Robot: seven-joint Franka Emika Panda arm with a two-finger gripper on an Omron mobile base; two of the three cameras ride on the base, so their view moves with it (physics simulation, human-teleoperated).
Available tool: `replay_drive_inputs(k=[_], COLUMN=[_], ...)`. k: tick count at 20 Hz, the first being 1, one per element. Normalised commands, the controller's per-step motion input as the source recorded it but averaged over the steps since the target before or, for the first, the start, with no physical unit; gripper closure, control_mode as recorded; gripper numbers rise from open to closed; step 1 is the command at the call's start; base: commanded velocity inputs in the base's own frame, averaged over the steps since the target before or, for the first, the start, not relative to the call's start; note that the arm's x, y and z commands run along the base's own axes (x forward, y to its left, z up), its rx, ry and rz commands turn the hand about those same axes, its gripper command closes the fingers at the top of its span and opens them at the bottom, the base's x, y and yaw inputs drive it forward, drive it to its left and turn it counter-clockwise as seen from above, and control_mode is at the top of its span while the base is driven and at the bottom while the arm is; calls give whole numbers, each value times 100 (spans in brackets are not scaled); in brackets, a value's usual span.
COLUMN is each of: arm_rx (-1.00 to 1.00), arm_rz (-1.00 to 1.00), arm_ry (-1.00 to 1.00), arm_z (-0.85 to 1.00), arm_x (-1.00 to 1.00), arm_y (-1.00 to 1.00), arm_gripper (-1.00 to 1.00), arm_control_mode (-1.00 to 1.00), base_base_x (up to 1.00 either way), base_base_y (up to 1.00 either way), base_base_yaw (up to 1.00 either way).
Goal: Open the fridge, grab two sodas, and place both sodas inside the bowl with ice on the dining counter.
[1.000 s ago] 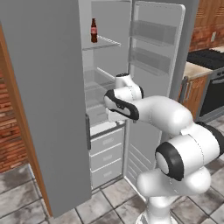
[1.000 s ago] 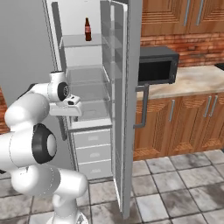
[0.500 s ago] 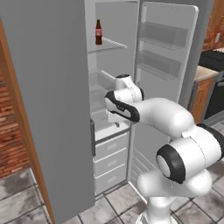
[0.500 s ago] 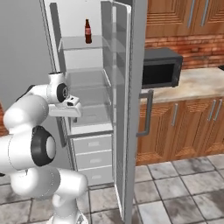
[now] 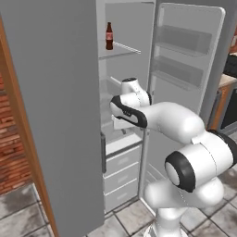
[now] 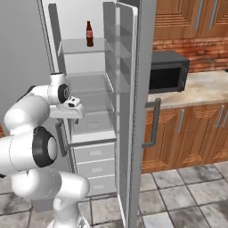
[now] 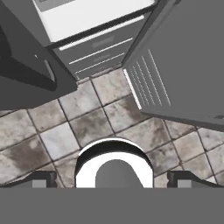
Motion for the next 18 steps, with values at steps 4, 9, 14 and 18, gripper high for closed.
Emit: replay_drive_inputs(k=[4, 9, 14, 18], arm_rx=[0, 0, 0, 0], arm_rz=[0, 0, 0, 0], arm_ry=[0, 0, 0, 0], arm_z=[0, 0, 0, 0], arm_x=[0, 0, 0, 0], arm_y=[0, 0, 0, 0], arm_gripper=[-100, -100, -100, -100], arm_control_mode=[100, 100, 100, 100], base_base_x=[43, 45, 39, 44], base_base_y=[0, 0, 0, 0], base_base_yaw=[-4, -4, -7, -10])
